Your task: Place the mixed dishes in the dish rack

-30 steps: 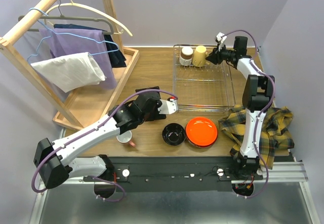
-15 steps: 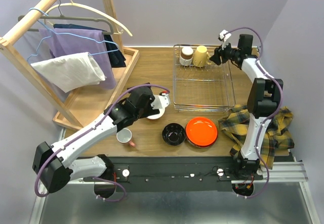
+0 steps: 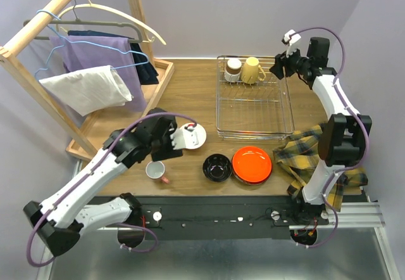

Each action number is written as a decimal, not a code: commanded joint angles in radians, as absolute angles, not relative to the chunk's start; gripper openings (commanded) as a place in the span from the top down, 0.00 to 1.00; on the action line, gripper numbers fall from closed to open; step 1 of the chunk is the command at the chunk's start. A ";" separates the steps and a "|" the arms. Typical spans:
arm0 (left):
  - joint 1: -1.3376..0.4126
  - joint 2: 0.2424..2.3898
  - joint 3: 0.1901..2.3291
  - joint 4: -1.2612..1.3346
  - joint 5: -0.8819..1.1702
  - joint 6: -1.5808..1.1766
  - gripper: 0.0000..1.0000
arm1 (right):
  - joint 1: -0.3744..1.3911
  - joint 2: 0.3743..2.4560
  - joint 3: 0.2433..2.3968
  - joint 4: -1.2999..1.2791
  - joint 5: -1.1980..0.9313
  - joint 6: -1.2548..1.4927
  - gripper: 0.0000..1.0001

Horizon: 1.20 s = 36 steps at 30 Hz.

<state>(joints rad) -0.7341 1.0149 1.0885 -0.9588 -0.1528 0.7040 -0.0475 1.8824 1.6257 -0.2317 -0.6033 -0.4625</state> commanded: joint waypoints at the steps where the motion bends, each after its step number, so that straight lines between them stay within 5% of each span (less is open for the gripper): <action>1: -0.729 0.957 1.065 -1.267 -0.072 0.709 0.19 | -0.049 1.790 1.626 -0.323 -0.604 -0.338 0.34; 10: -0.683 0.847 0.787 -1.007 -0.179 0.700 0.16 | -0.046 1.687 1.646 -0.495 -0.606 -0.267 0.34; 22: -0.571 0.934 0.764 -0.900 -0.062 0.589 0.17 | -0.046 1.632 1.711 -0.663 -0.545 -0.278 0.34; 31: -0.525 0.992 0.788 -0.997 0.000 0.587 0.38 | -0.046 1.608 1.667 -0.650 -0.537 -0.255 0.34; 36: -0.522 1.019 0.776 -1.028 0.052 0.603 0.58 | -0.046 1.612 1.661 -0.657 -0.545 -0.250 0.34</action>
